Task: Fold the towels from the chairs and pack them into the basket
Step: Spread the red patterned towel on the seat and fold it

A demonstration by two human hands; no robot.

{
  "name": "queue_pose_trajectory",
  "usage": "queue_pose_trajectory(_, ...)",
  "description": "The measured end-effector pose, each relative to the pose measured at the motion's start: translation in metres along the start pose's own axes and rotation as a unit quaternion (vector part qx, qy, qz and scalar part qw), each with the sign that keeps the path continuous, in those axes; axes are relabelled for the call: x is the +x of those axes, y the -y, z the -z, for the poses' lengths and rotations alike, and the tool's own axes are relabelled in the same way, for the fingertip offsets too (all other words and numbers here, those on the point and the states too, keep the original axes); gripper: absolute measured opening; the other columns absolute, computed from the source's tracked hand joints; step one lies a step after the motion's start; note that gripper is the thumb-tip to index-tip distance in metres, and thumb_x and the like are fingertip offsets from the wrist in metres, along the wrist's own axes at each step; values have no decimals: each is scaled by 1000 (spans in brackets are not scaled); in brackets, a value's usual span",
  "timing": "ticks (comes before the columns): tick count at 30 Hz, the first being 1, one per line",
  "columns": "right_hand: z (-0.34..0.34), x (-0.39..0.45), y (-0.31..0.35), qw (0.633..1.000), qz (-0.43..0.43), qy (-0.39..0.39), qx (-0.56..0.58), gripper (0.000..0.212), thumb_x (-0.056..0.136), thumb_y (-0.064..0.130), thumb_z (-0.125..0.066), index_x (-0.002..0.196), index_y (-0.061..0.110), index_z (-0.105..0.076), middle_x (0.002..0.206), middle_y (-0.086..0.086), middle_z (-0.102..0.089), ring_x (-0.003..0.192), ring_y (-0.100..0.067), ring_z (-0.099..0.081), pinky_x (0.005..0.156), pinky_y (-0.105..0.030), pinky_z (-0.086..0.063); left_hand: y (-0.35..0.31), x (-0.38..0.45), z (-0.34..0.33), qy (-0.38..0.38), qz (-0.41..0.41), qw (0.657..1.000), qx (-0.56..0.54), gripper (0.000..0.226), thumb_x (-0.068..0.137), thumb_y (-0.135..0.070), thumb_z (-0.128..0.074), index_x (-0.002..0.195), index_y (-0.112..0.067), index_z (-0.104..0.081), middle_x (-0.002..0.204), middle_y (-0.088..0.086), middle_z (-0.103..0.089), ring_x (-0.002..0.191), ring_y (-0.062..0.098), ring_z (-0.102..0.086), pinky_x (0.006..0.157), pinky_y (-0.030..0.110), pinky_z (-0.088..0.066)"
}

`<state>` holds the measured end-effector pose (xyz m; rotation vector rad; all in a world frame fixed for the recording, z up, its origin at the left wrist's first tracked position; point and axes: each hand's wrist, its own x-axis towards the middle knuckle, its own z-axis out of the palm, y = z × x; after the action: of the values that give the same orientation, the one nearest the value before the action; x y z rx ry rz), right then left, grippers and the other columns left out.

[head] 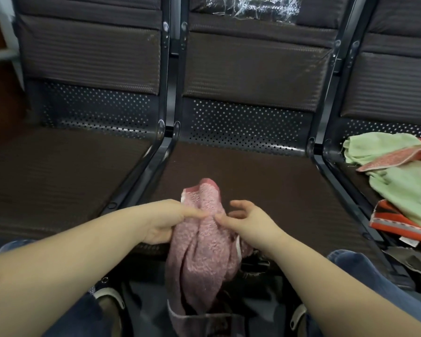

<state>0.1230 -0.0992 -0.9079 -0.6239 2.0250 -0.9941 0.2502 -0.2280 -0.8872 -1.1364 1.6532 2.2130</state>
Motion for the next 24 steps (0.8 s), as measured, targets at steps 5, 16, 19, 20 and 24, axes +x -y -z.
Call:
queue_pose_trajectory(5, -9, -6, 7, 996, 39, 70, -42, 75, 80, 31, -75, 143, 17, -37, 96, -2, -71, 83, -6, -64, 73, -15, -47, 1, 10, 8, -41, -30, 998, -30, 15, 86, -3, -61, 100, -1, -68, 88, 15, -72, 80, 24, -68, 80, 34, -52)
queue_pose_trajectory(16, 10, -24, 29, 984, 149, 56, -84, 29, 78, 35, -75, 75, 8, -66, 69, 0, -59, 65, -9, -51, 67, -28, -41, -12, 3, 12, -7, -176, 978, 109, 83, 67, -11, -83, 134, -37, -42, 110, 14, -67, 97, 16, -66, 82, 22, -50)
queue_pose_trajectory(19, 19, -35, 35, 973, 192, 17, -125, 27, 81, 38, -71, 72, 13, -64, 67, 1, -59, 63, -5, -51, 65, -28, -42, -19, -8, 22, 3, -233, 930, 285, 51, 60, -44, -82, 107, -48, -63, 102, -4, -71, 101, 9, -64, 96, 31, -48)
queue_pose_trajectory(20, 22, -38, 36, 972, 199, 15, -125, 27, 82, 38, -70, 70, 15, -62, 62, 4, -56, 58, -3, -48, 62, -26, -40, -21, -13, 25, 4, -232, 915, 331, 40, 56, -54, -80, 93, -43, -68, 97, -5, -71, 101, 12, -65, 98, 38, -48)
queue_pose_trajectory(24, 30, -46, 35, 963, 219, 19, -155, 29, 83, 40, -68, 71, 16, -60, 58, 6, -52, 52, -6, -44, 57, -26, -38, -23, -29, 35, -62, -248, 842, 475, 52, 52, -81, -63, 69, -32, -64, 101, -8, -62, 98, 4, -59, 88, 29, -46)
